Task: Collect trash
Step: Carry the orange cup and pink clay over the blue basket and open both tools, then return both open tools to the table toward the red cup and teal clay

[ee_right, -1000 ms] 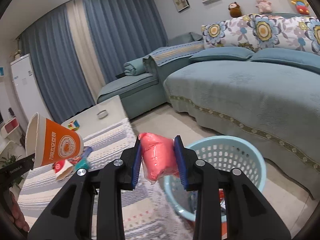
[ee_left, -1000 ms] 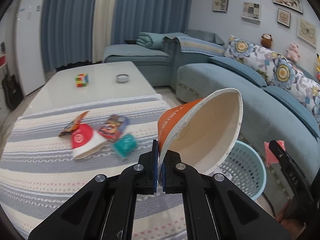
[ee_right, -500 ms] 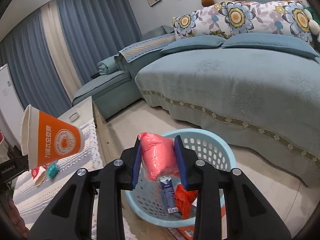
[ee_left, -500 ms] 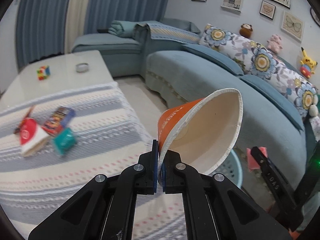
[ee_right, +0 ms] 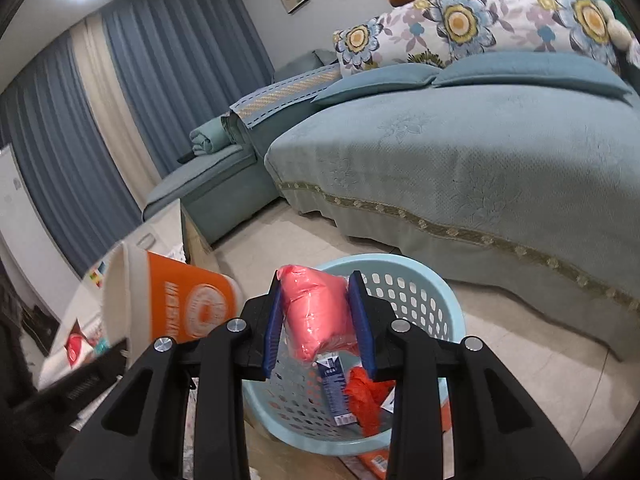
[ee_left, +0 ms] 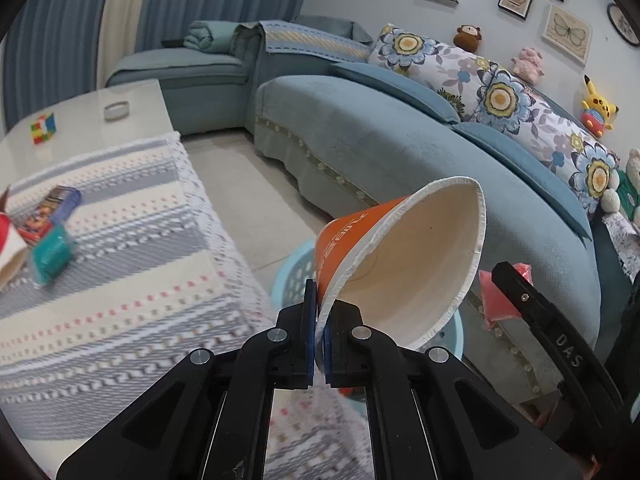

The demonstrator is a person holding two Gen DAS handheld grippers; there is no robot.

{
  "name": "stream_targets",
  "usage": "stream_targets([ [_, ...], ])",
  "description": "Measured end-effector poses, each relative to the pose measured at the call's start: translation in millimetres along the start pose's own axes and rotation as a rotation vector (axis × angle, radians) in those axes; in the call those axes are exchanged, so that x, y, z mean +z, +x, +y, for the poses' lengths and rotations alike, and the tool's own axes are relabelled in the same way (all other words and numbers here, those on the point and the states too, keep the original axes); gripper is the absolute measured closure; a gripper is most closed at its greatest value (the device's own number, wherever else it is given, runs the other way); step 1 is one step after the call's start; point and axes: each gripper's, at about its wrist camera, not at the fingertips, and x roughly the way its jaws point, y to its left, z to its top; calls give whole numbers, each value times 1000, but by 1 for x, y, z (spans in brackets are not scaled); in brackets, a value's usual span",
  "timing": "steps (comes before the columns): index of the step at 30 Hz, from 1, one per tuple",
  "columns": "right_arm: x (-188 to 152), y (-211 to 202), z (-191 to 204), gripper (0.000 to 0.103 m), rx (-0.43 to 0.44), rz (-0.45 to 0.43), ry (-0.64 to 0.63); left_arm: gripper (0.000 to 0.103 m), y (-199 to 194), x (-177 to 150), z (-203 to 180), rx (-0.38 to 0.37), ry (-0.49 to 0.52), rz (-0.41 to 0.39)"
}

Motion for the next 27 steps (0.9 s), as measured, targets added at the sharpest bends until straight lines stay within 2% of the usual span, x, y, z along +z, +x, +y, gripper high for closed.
stream_targets([
  [4, 2, 0, -8, 72, 15, -9, 44, 101, 8, 0, -6, -35, -16, 7],
  [5, 4, 1, -11, 71, 13, -11, 63, 91, 9, 0, -6, -43, -25, 9],
  [6, 6, 5, -16, 64, 29, 2, 95, 73, 11, 0, -7, -46, -32, 15],
  [7, 7, 6, -20, 60, 44, 11, 116, 68, 13, 0, -8, -48, -30, 22],
  [10, 8, 4, -31, 60, 69, -3, 191, 67, 12, 2, -13, -30, 6, 8],
  [18, 4, -3, -38, 60, 88, -19, 241, 68, -13, 6, 2, -3, 9, -32],
  [22, 5, -9, -28, 60, 98, -32, 220, 68, -30, 5, 21, 32, 7, -53],
  [27, 8, -15, 1, 60, 129, -43, 136, 67, -47, 4, 53, 126, -22, -48],
])
